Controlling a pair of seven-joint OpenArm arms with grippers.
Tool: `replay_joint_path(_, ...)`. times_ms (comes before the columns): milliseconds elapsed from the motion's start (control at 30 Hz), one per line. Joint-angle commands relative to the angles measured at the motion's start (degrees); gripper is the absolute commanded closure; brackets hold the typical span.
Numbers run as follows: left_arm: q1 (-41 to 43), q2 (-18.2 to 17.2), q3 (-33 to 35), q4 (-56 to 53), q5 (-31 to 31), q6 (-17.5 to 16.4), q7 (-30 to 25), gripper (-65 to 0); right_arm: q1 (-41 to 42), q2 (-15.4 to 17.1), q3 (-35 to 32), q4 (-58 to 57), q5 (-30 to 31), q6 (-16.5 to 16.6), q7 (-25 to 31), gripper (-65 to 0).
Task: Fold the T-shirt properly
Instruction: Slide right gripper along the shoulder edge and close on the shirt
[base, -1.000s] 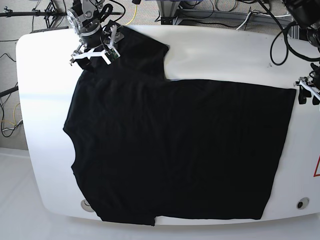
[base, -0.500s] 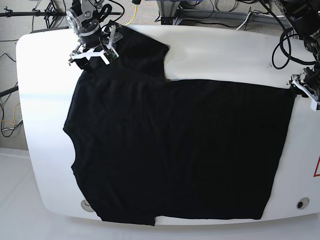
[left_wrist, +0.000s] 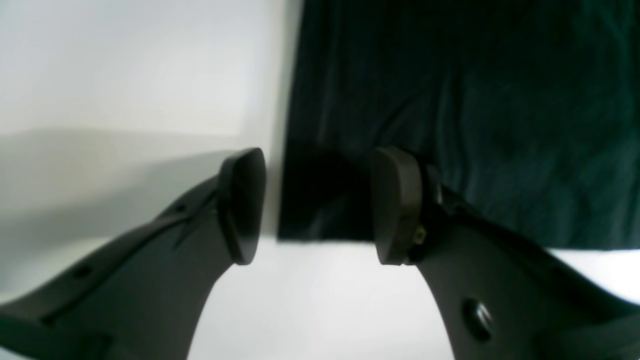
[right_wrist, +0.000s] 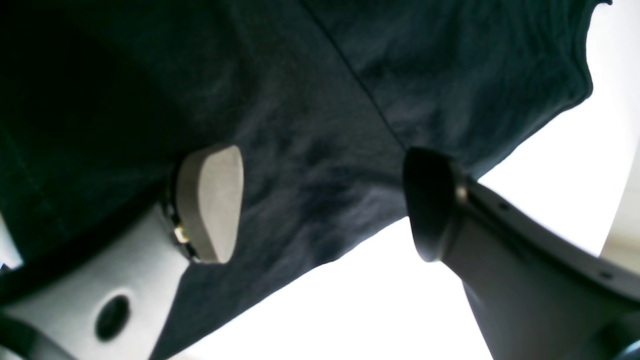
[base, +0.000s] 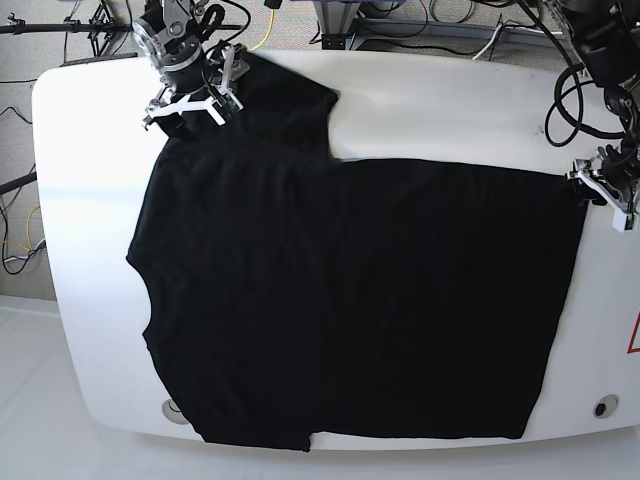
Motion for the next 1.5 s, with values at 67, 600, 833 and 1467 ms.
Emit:
replay_joint_path(67,0.0,-0.5,0.0,-0.8,0.5,-0.1,1.5,-31.3,0.2,0.2,0.2,0.8,-0.1,-0.5,0.6,-48.2)
replay_joint_path(600,0.2,2.4,-0.1,-0.9,0.2,-0.1,1.5,-30.6,0.6,0.2,0.3,0.7,-0.2,-0.7,0.5,-48.2)
replay_joint_path(833,0.2,2.8,-0.3,-1.0,0.1,-0.1,1.5,-15.2,1.5,-1.0,3.7,0.7,0.1,-0.7,0.5,-48.2)
replay_joint_path(1467,0.2,2.7,-0.5,-0.6,0.1,-0.1,1.5,-0.8,8.5,-9.5,15.5,0.7,0.2,-0.4,0.7,-48.2)
